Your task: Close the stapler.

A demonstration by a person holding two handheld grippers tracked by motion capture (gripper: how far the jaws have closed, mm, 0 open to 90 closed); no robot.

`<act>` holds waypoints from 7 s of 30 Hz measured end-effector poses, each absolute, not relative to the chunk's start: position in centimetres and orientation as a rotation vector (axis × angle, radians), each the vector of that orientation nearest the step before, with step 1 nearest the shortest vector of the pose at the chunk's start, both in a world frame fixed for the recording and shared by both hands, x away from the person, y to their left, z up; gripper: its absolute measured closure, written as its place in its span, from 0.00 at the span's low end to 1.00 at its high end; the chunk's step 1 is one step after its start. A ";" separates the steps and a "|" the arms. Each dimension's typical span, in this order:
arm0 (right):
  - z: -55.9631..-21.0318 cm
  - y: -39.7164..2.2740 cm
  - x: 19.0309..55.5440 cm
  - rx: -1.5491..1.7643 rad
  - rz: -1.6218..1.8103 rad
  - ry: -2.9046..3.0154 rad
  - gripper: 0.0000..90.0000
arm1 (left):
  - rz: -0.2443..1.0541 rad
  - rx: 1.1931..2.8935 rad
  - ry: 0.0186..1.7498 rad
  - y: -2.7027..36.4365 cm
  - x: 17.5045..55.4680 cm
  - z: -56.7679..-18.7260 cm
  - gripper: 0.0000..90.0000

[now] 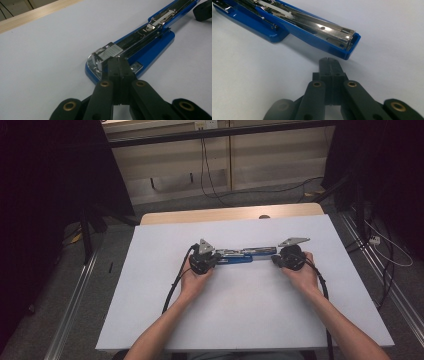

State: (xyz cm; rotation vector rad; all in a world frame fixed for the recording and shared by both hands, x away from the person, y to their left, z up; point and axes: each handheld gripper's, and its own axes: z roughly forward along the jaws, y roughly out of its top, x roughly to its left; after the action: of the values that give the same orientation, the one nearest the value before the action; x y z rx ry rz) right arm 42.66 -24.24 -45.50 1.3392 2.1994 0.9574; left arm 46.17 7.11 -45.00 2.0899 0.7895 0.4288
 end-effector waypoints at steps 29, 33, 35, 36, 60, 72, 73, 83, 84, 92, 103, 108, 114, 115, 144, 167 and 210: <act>-45.7 -24.0 43.0 1.340 0.972 2.171 1.00 | 0.431 2.090 0.776 7.2 46.2 -45.1 1.00; -45.7 -24.0 43.0 1.339 0.969 2.164 1.00 | 0.430 2.090 0.775 7.2 46.2 -45.1 1.00; -45.7 -23.9 43.0 1.340 0.968 2.161 1.00 | 0.431 2.090 0.775 7.2 46.2 -45.1 1.00; -45.7 -23.9 43.0 1.338 0.967 2.156 1.00 | 0.431 2.090 0.775 7.2 46.2 -45.1 1.00; -45.3 -23.4 42.7 1.287 1.067 2.098 1.00 | 0.440 2.089 0.769 7.1 46.1 -45.1 1.00; -45.1 -23.4 42.6 1.275 1.112 2.080 1.00 | 0.444 2.090 0.771 7.3 46.2 -45.1 1.00; -45.1 -23.4 42.6 1.274 1.122 2.078 1.00 | 0.448 2.089 0.775 7.3 46.2 -45.1 1.00; -45.0 -23.3 42.5 1.267 1.187 2.082 0.96 | 0.408 2.072 0.790 7.5 46.3 -45.1 0.99; -45.0 -23.3 42.5 1.262 1.195 2.086 0.97 | 0.406 2.077 0.789 7.5 46.3 -44.9 0.98; -44.8 -23.6 42.2 1.266 1.228 2.078 0.86 | 0.363 2.050 0.806 8.1 46.1 -44.4 0.91; -44.7 -23.9 42.2 1.313 1.222 2.039 0.43 | 0.357 2.029 0.832 8.8 45.5 -44.0 0.57; -44.6 -23.8 42.2 1.316 1.219 2.015 0.25 | 0.412 2.028 0.843 8.9 45.3 -44.0 0.37; -44.3 -23.6 42.0 1.330 1.218 1.966 0.06 | 0.424 2.004 0.844 9.1 45.4 -44.0 0.08; -44.3 -23.6 42.0 1.328 1.220 1.964 0.06 | 0.418 2.001 0.836 9.1 45.4 -44.0 0.07; -43.0 -24.3 39.6 1.317 1.216 1.837 0.04 | 0.450 1.900 0.865 14.0 41.9 -42.3 0.04; -42.9 -25.8 35.8 1.334 1.186 1.803 0.03 | 0.527 1.842 0.896 17.4 38.2 -41.6 0.04; -43.2 -28.3 29.1 1.329 1.201 1.724 0.04 | 0.589 1.819 0.932 22.3 32.7 -41.7 0.04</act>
State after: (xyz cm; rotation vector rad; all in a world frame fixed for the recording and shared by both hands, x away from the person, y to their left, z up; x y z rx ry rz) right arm 29.13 -28.32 -43.19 1.3290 1.7236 1.2012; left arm 32.68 22.28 -41.74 1.8188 0.9323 0.5888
